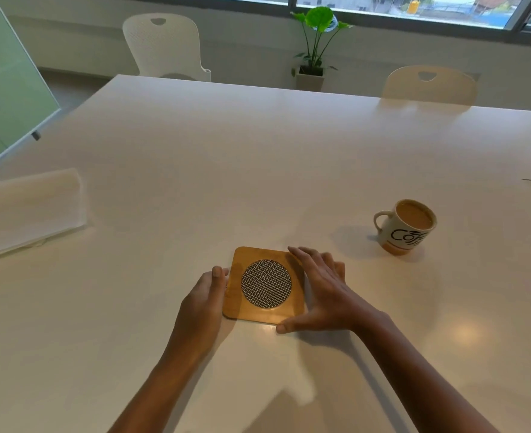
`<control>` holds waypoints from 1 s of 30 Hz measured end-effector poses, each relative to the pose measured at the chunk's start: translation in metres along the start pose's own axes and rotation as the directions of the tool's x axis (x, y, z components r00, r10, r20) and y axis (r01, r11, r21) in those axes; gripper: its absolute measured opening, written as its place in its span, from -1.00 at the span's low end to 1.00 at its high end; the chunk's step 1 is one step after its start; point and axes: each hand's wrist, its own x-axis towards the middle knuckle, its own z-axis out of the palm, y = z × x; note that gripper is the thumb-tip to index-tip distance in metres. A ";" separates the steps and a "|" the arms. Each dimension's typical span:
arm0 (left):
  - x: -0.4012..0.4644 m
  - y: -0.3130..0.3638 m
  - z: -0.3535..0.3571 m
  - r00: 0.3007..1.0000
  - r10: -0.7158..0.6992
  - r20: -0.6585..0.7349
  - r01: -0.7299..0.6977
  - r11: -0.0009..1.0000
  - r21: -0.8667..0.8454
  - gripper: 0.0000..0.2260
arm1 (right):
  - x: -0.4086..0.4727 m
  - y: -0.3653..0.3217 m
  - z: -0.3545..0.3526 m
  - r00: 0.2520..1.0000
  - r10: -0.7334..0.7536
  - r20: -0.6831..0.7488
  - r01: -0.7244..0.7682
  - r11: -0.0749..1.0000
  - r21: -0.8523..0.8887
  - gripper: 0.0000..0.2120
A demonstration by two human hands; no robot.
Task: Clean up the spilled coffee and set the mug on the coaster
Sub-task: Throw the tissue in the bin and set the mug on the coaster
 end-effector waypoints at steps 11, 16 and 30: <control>0.020 0.020 0.020 0.932 0.357 0.060 -0.354 0.863 0.360 -0.63 | -0.032 0.025 -0.031 0.931 0.020 -0.364 0.021 0.994 0.110 -0.01; 0.040 0.040 0.070 0.883 0.430 0.189 -0.468 0.842 0.269 -0.63 | -0.060 0.065 -0.076 0.701 0.111 -0.704 -0.041 0.992 0.116 -0.42; 0.101 0.096 0.233 0.758 0.557 0.339 -0.621 0.776 0.114 -0.51 | -0.059 0.175 -0.118 0.740 0.427 -0.520 -0.220 0.883 0.414 0.07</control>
